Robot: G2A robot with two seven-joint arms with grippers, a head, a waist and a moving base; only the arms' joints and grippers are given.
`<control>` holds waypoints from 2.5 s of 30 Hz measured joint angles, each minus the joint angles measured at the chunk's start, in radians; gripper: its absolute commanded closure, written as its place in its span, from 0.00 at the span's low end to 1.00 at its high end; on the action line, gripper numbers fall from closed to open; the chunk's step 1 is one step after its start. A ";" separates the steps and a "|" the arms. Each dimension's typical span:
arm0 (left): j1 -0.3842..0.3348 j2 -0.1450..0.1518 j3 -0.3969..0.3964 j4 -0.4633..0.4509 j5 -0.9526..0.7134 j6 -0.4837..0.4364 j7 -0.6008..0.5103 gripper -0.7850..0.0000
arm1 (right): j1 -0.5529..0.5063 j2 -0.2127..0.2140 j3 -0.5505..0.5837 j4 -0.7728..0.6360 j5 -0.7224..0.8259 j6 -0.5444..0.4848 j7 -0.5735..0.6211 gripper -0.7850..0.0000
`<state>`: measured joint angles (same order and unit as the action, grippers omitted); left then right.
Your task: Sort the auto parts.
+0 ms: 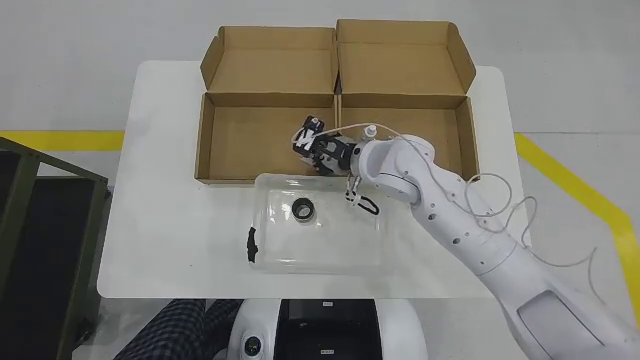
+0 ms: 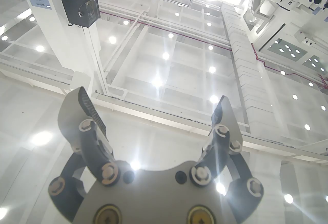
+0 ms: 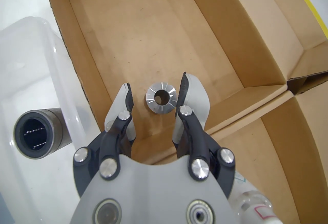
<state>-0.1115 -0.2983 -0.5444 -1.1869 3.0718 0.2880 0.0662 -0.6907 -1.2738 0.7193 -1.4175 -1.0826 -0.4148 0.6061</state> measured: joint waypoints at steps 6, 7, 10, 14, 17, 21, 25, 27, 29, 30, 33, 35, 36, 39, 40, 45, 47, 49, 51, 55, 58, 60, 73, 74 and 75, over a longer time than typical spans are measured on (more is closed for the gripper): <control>0.000 0.000 0.000 0.000 0.000 0.000 0.000 0.00 | -0.041 0.017 0.054 -0.115 -0.022 -0.023 -0.005 0.55; 0.000 0.000 0.000 0.000 0.000 0.000 0.000 0.00 | -0.052 0.020 0.064 -0.141 -0.029 -0.028 -0.005 0.55; 0.000 0.000 0.000 0.000 0.000 0.000 0.000 0.00 | -0.096 0.035 0.098 -0.231 -0.053 -0.050 -0.001 0.55; 0.000 0.000 0.000 0.000 0.000 0.000 0.000 0.00 | -0.167 0.055 0.140 -0.349 -0.084 -0.099 0.003 0.54; 0.000 0.000 0.000 0.000 0.000 0.000 0.000 0.00 | -0.222 0.068 0.163 -0.421 -0.102 -0.138 0.002 0.54; 0.000 0.000 0.000 0.000 0.000 0.000 0.000 0.00 | -0.289 0.083 0.188 -0.479 -0.120 -0.189 -0.004 0.53; 0.000 0.000 0.000 0.000 0.000 0.000 0.000 0.00 | -0.344 0.094 0.195 -0.505 -0.148 -0.228 -0.015 0.53; 0.000 0.000 0.000 0.000 0.000 0.000 0.000 0.00 | -0.367 0.099 0.195 -0.510 -0.168 -0.243 -0.020 0.51; 0.000 0.000 0.000 0.000 0.000 0.000 0.000 0.00 | -0.386 0.102 0.194 -0.511 -0.189 -0.252 -0.027 0.47; 0.000 0.000 0.000 0.000 0.000 0.000 0.000 0.00 | -0.393 0.103 0.192 -0.511 -0.199 -0.254 -0.030 0.45; 0.000 0.000 0.000 0.000 0.000 0.000 0.000 0.00 | -0.412 0.106 0.188 -0.508 -0.227 -0.254 -0.040 0.43; 0.000 0.000 0.000 0.000 0.000 0.000 0.000 0.00 | -0.419 0.106 0.183 -0.501 -0.242 -0.251 -0.046 0.42; 0.000 0.000 0.000 0.000 0.000 0.000 0.000 0.00 | -0.421 0.106 0.181 -0.496 -0.247 -0.249 -0.049 0.42; 0.000 0.000 0.000 0.000 0.000 0.000 0.000 0.00 | -0.420 0.105 0.175 -0.479 -0.256 -0.243 -0.055 0.40; 0.000 0.000 0.000 0.000 0.000 0.000 0.000 0.00 | -0.419 0.104 0.173 -0.474 -0.257 -0.243 -0.056 0.38; 0.000 0.000 0.000 0.000 0.000 0.000 0.000 0.00 | -0.405 0.100 0.159 -0.445 -0.255 -0.242 -0.056 0.33; 0.000 0.000 0.000 0.000 0.000 0.000 0.000 0.00 | -0.398 0.098 0.152 -0.431 -0.257 -0.238 -0.053 0.29; 0.000 0.000 0.000 0.000 0.000 0.000 0.000 0.00 | -0.392 0.095 0.145 -0.418 -0.260 -0.233 -0.052 0.28; 0.000 0.000 0.000 0.000 0.000 0.000 0.000 0.00 | -0.384 0.092 0.137 -0.401 -0.261 -0.227 -0.050 0.29; 0.000 0.000 0.000 0.000 0.000 0.000 0.000 0.00 | -0.369 0.086 0.120 -0.370 -0.265 -0.218 -0.047 0.31; 0.000 0.000 0.000 0.000 0.000 0.000 0.000 0.00 | -0.358 0.081 0.107 -0.346 -0.267 -0.210 -0.045 0.32; 0.000 0.000 0.000 0.000 0.000 0.000 0.000 0.00 | -0.350 0.077 0.097 -0.330 -0.268 -0.207 -0.044 0.32; 0.000 0.000 0.000 0.000 0.000 0.000 0.000 0.00 | -0.312 0.056 0.053 -0.253 -0.259 -0.201 -0.045 0.35; 0.000 0.000 0.000 0.000 0.000 0.000 0.000 0.00 | -0.309 0.055 0.051 -0.247 -0.256 -0.202 -0.045 0.36; 0.000 0.000 0.000 0.000 0.000 0.000 0.000 0.00 | -0.307 0.054 0.050 -0.243 -0.253 -0.204 -0.046 0.36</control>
<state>-0.1115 -0.2983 -0.5444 -1.1869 3.0718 0.2880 0.0662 -0.9982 -1.2200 0.7694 -1.6610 -1.3356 -0.6188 0.5603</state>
